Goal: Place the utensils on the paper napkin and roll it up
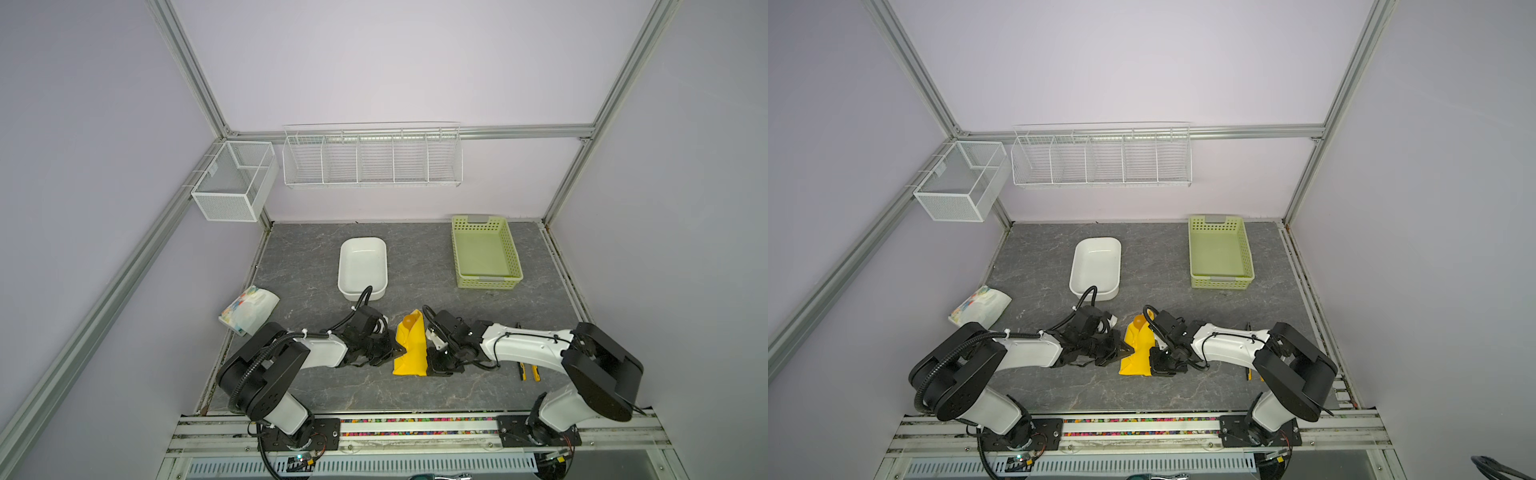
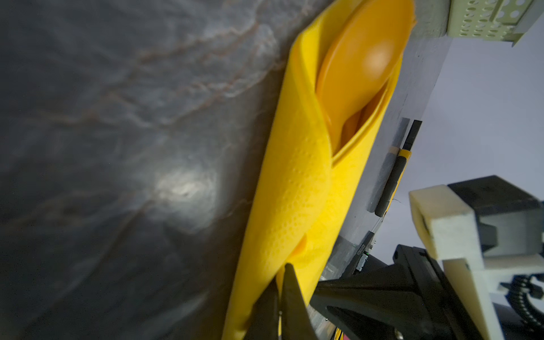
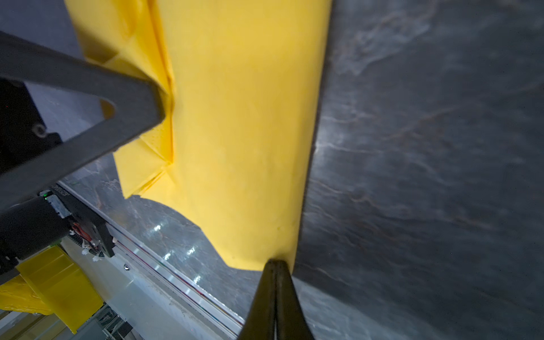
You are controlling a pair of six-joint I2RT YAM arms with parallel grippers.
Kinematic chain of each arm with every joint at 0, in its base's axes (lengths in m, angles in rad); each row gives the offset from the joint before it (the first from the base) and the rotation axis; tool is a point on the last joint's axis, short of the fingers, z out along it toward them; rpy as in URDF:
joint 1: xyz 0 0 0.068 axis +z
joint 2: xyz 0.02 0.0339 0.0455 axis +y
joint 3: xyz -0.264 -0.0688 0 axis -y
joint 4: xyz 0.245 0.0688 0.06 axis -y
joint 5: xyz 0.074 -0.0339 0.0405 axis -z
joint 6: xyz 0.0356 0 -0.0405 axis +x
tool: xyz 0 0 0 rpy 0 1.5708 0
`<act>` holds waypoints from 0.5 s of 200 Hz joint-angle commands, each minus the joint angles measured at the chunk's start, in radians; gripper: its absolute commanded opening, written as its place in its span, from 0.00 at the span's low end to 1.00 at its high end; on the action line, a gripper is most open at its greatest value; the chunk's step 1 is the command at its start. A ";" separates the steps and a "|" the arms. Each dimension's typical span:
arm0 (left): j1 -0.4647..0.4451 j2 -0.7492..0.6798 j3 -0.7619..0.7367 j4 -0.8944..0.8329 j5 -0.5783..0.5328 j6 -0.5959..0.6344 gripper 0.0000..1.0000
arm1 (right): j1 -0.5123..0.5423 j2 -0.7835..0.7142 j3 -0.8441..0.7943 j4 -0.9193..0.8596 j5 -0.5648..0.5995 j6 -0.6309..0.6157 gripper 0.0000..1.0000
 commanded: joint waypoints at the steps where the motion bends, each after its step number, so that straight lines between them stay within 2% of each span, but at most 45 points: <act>1: -0.004 -0.036 0.031 -0.092 -0.009 0.036 0.00 | 0.005 0.032 -0.004 -0.018 0.049 0.009 0.07; 38: -0.016 -0.079 0.097 -0.192 0.015 0.093 0.00 | 0.005 0.037 -0.004 -0.015 0.049 0.007 0.07; 100: -0.066 -0.035 0.182 -0.205 0.038 0.092 0.00 | 0.006 0.048 -0.006 -0.004 0.045 0.005 0.07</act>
